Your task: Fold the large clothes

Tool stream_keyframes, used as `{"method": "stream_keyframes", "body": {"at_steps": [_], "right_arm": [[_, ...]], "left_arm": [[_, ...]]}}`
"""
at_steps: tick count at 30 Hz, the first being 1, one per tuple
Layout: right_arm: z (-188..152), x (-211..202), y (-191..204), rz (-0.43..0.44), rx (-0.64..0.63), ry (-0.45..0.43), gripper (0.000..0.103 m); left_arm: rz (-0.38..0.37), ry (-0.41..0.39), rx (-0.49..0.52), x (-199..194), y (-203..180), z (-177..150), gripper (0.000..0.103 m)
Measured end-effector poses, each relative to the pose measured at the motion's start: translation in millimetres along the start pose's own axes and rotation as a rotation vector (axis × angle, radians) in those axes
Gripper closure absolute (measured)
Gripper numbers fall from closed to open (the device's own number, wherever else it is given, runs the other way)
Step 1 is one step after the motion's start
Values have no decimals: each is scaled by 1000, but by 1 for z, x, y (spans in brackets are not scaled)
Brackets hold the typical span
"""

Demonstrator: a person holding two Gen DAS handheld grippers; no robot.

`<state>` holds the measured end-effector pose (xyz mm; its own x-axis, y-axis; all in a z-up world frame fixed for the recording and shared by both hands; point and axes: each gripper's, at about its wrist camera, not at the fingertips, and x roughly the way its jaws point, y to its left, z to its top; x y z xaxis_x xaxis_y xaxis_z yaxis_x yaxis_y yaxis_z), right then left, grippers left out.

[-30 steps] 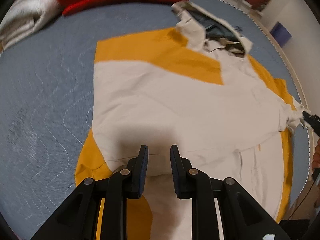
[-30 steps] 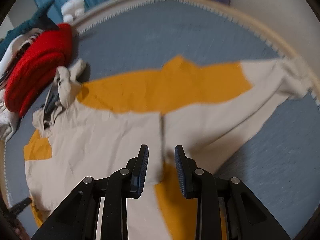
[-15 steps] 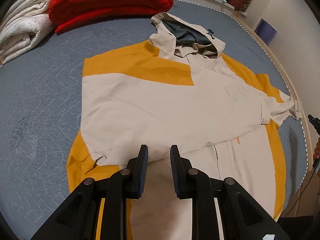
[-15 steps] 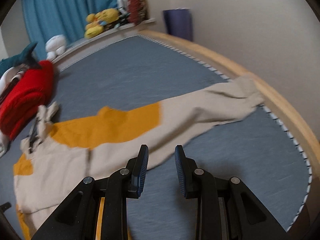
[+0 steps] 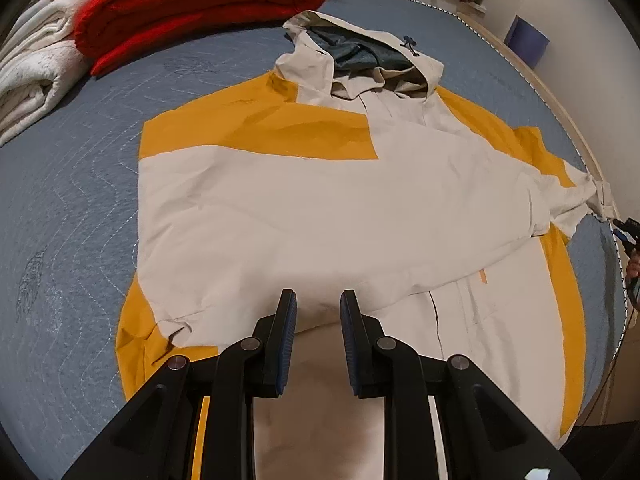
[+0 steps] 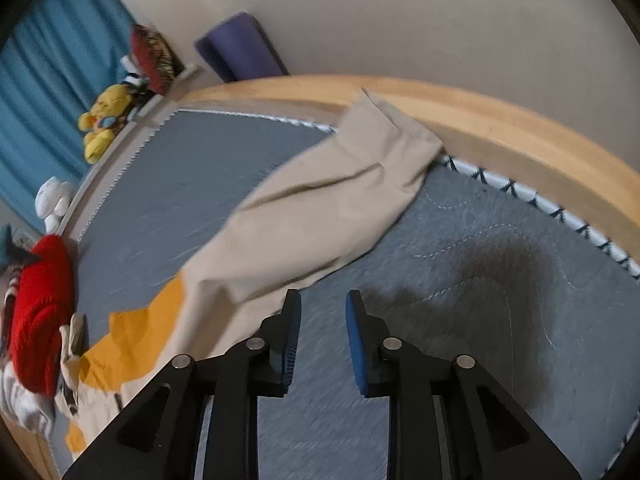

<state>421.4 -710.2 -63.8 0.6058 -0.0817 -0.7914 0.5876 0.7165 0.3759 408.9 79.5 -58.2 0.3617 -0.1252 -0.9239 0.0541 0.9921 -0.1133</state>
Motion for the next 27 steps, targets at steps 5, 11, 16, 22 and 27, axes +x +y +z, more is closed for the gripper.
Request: {"method": "stream_keyframes", "body": {"at_steps": [5,11,16,22,27], "right_arm": [[19,33,-31,19,108,15,62],[25,65,-45,38,183,40,59],[29,77,-52,54,234,11,59],[41,81,-31,-26,188,-9,93],[53,39,12,-41,104,-135,101]], "left_arm": [[5,5,14,6,-3,3,83],[8,1,34,8,-6,4,83],[4,-11,35,4,-4,4,83],[-11,-25,26,-3,-2,7,83],[-31,-62,2,-21,6,12,83]]}}
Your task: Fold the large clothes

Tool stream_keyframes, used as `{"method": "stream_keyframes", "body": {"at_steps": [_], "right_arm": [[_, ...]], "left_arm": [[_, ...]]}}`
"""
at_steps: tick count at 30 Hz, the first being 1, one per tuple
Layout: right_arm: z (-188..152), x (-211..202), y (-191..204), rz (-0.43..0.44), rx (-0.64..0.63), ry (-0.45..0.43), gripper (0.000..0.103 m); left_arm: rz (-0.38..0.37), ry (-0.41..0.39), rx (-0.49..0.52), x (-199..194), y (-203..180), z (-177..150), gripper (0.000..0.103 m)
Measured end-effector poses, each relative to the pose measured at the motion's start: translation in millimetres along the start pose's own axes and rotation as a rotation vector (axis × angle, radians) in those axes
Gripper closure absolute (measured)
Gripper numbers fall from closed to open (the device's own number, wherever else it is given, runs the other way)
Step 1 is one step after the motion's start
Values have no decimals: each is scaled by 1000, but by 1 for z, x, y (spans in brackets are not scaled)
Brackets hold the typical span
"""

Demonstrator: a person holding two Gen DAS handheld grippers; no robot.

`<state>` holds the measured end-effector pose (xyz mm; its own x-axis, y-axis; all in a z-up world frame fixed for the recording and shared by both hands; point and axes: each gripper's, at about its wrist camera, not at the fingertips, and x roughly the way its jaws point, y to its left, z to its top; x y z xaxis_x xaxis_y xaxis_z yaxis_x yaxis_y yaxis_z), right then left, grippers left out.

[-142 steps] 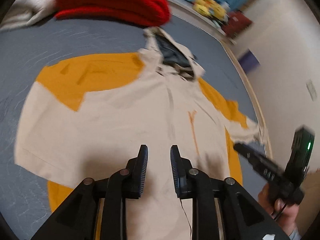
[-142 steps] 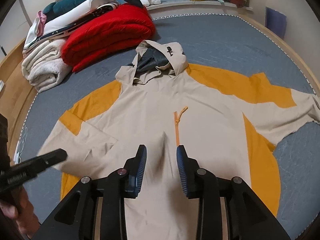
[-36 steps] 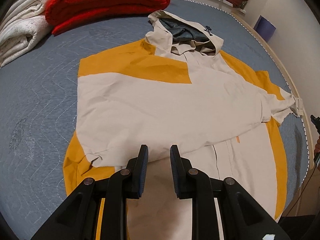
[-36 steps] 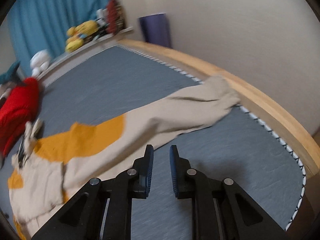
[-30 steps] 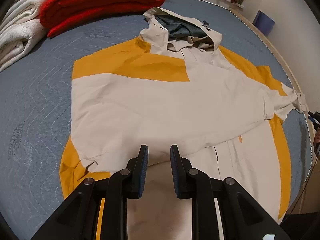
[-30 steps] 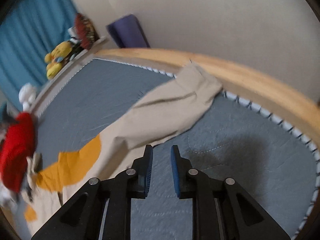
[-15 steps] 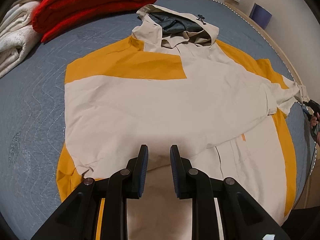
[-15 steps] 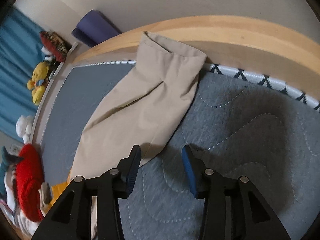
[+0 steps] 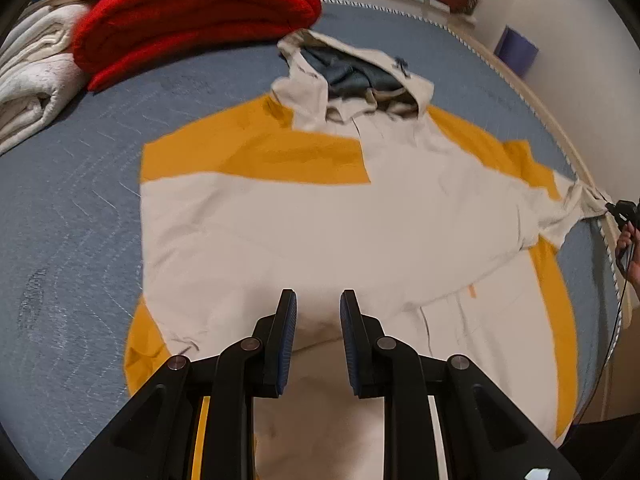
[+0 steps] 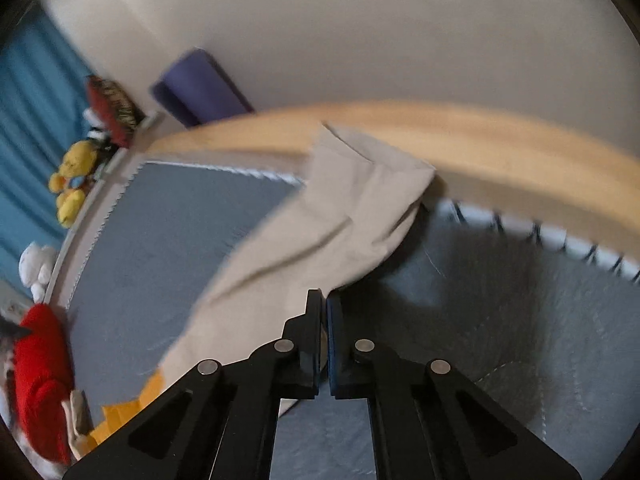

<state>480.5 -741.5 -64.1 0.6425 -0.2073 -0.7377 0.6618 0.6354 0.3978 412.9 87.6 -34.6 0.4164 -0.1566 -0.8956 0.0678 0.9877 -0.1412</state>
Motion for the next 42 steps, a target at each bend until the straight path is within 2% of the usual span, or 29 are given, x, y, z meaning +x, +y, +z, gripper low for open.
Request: {"method": "stream_keyframes", "body": {"at_steps": [3,5,8,11,14,16,19,22,25,26,29,32,34,38,42], "right_arm": [[3,-40,48,2,-133,-76,101],[-3,-70,83,35,-219,-118,101],[-32,-120,154,95,-399,-170,101],[-83,-165,227,203,-545,-185,101],[-158,-206,300,341,-697,-174,101],[-224,-230,352,448,-809,-139,101],[-317,-251,397,574,-920,-47,102],[-433,-256,439,679,-1066,86,102],[-523,-241,449,692,-1185,207,102],[-556,-232,451,666,-1221,253,101],[-607,-201,448,568,-1279,365,100],[-623,-183,438,499,-1283,427,97],[-614,-185,431,498,-1270,431,90],[-567,-206,418,501,-1244,369,87],[-509,-241,396,521,-1149,339,87]], "left_arm": [[-18,-35,-42,-18,12,6,83],[-24,-52,-72,-27,21,10,83],[-43,-72,-140,-39,39,13,83],[-73,-80,-201,-47,53,14,83],[-88,-95,-240,-59,66,15,83],[-98,-103,-258,-65,74,15,83],[-99,-101,-277,-70,86,13,83],[-96,-96,-289,-73,98,10,83],[-96,-91,-295,-74,109,9,83],[-95,-88,-295,-74,111,9,83],[-87,-81,-309,-71,116,8,83],[-96,-74,-323,-68,120,8,83],[-99,-72,-331,-67,123,8,83],[-115,-57,-368,-60,133,5,83],[-159,-1,-412,-41,139,-3,83]]}}
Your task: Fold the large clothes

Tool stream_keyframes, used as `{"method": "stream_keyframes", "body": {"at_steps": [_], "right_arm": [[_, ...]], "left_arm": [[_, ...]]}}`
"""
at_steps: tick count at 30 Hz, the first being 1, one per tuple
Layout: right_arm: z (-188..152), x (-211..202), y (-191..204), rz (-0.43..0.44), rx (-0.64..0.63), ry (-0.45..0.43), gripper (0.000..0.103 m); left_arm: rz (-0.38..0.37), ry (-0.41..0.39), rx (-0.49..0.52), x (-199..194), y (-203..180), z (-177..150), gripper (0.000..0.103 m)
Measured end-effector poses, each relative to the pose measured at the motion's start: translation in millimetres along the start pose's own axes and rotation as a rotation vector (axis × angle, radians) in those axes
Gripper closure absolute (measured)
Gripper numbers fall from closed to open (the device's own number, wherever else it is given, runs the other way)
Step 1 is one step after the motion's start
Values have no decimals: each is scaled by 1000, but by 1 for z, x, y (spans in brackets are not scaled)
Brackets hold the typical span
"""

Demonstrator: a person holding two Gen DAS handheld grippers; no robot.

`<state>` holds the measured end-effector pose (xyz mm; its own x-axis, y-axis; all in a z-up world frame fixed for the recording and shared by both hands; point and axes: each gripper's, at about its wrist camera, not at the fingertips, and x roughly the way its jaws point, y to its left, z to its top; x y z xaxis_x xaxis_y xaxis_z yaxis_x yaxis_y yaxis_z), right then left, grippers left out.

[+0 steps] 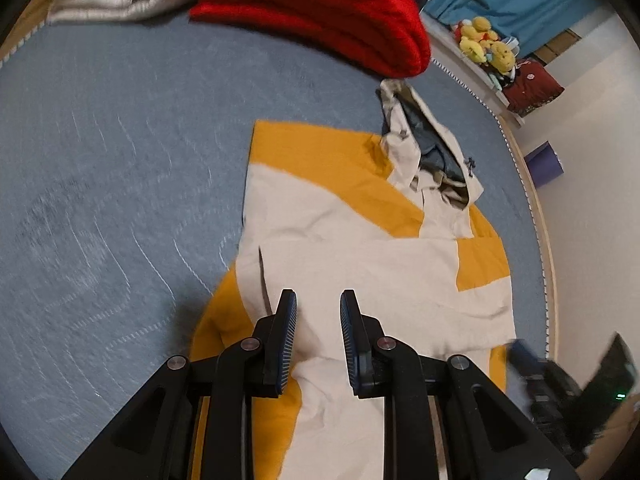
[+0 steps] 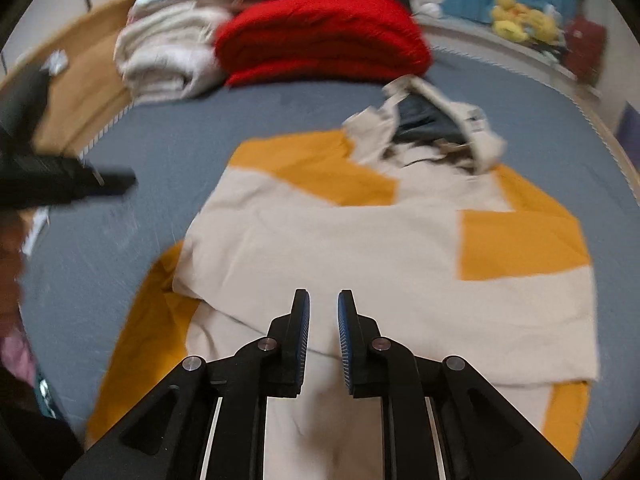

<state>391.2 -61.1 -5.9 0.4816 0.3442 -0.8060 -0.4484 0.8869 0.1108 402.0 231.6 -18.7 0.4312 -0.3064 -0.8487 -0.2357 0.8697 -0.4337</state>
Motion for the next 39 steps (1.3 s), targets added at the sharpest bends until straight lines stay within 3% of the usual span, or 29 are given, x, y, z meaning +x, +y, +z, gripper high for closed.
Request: {"method": "stream_keyframes", "body": {"at_steps": [3,6,9,10,12,15,18,20,21,22,26,28,31,35,36,39], "right_arm": [[-5,-40,-29,-9,75,-68,85],[-20,-53,-61,-25,182,-109,78],[-22,-32,-97,-148,298,-9,77],[-18,-26,-107,-151,329,5,77],[-10,-17,-129,-138,357,-1,77],[-12,-12,-152,-228,368,8,77],[-14,0,-172,-182,430,39,77],[-16,10,-177,-174,439,50,77],[-17,16,-179,-176,436,52,77],[-19,22,-182,-190,441,72,77],[-27,38,-191,-161,488,108,77],[-31,45,-193,-183,485,132,77],[-41,58,-202,-202,516,173,77],[-62,72,-225,-224,629,260,77],[-66,74,-230,-227,656,274,77],[-65,72,-232,-241,670,285,77]], "left_arm": [[-6,58,-24,18,7,-6,83],[10,121,-70,40,17,-15,83],[12,151,-105,55,23,-21,83],[7,162,-116,60,24,-23,83],[7,180,-132,68,25,-23,83],[53,196,-130,81,25,-24,81],[70,220,-123,91,23,-28,81],[81,213,-103,91,21,-27,83],[84,199,-84,90,18,-26,97],[88,169,-50,86,14,-22,100],[102,-59,95,46,-12,-6,102],[90,-115,101,36,-14,-1,102],[122,-82,55,47,2,0,101],[155,127,-74,85,36,-8,99],[170,130,-81,84,38,-10,99],[225,9,6,61,20,-4,99]]}}
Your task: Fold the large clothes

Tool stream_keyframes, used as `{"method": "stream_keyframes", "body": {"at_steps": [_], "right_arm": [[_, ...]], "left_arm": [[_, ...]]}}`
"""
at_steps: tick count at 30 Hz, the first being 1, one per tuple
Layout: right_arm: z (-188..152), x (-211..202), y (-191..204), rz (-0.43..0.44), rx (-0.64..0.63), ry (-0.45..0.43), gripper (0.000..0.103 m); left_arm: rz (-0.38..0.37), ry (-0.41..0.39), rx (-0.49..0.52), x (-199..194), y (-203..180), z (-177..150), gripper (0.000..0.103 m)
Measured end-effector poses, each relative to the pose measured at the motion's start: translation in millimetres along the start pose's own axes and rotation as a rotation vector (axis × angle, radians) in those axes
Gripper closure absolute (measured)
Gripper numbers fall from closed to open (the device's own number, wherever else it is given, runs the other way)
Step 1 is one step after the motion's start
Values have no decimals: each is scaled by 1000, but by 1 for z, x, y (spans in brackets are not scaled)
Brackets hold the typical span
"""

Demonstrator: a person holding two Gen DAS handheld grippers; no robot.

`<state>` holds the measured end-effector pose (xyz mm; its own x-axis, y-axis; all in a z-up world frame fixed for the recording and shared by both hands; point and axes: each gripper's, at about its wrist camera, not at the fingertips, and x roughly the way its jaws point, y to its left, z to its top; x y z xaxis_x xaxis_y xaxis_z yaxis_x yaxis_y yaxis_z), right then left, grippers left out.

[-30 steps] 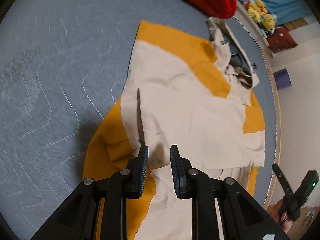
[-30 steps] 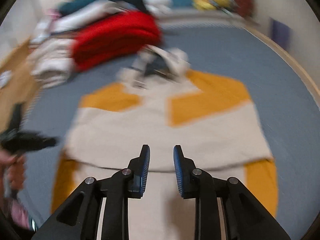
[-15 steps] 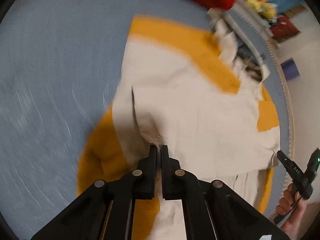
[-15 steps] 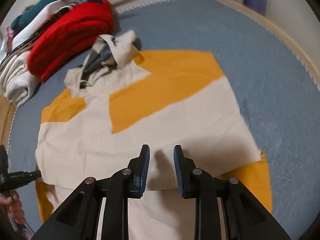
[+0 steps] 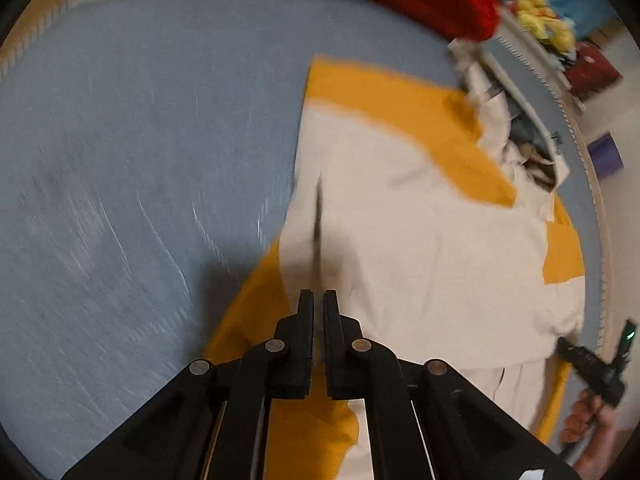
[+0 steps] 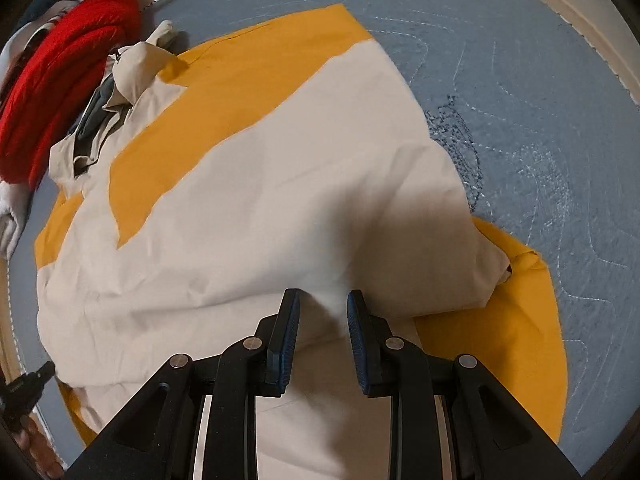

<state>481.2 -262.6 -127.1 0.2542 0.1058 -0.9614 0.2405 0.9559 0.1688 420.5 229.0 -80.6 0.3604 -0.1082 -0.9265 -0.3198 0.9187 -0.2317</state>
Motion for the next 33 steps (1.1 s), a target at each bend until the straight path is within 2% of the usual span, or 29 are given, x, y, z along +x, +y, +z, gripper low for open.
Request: {"method": "stream_keyframes", "body": {"at_steps": [1,3,5,7,9,11,14,18,20,21,23,25,28,30,33], "right_arm": [[0,-5,2,-15,-4,-17,77],[0,-17,9,-6,-29,-75,77],[0,-29,21,12,-93,-137,77],[-2,-36,35,35,-174,-185,77],[-5,-32,42,60,-213,-173,76],[-10,-19,45,63,-219,-117,75],[-14,5,38,-8,-218,-7,75],[-17,-4,43,-42,-261,-26,75],[-18,-8,47,-62,-287,-46,75],[-20,-8,47,-77,-296,-47,75],[-21,-11,46,-108,-305,-44,75],[-23,-19,48,-133,-317,-69,75],[-25,-43,56,-165,-377,-147,75],[-27,-64,60,-181,-407,-213,75],[-32,-88,71,-180,-439,-275,75]], "left_arm": [[-6,-64,56,-16,-12,0,99],[-41,-110,136,-27,-31,-5,95],[-68,-85,210,-19,-47,-8,89],[-23,-5,267,6,-57,-20,88],[45,86,260,33,-55,-27,88],[62,126,219,43,-46,-30,88],[47,108,208,33,-45,-27,88],[38,30,222,15,-46,-23,83],[67,49,211,23,-42,-23,83],[99,88,198,33,-35,-26,83],[114,132,184,43,-32,-24,83],[118,104,191,35,-35,-24,83],[96,12,251,7,-54,-21,82],[95,-50,301,-13,-65,-23,74],[89,-128,360,-36,-79,-30,71]]}}
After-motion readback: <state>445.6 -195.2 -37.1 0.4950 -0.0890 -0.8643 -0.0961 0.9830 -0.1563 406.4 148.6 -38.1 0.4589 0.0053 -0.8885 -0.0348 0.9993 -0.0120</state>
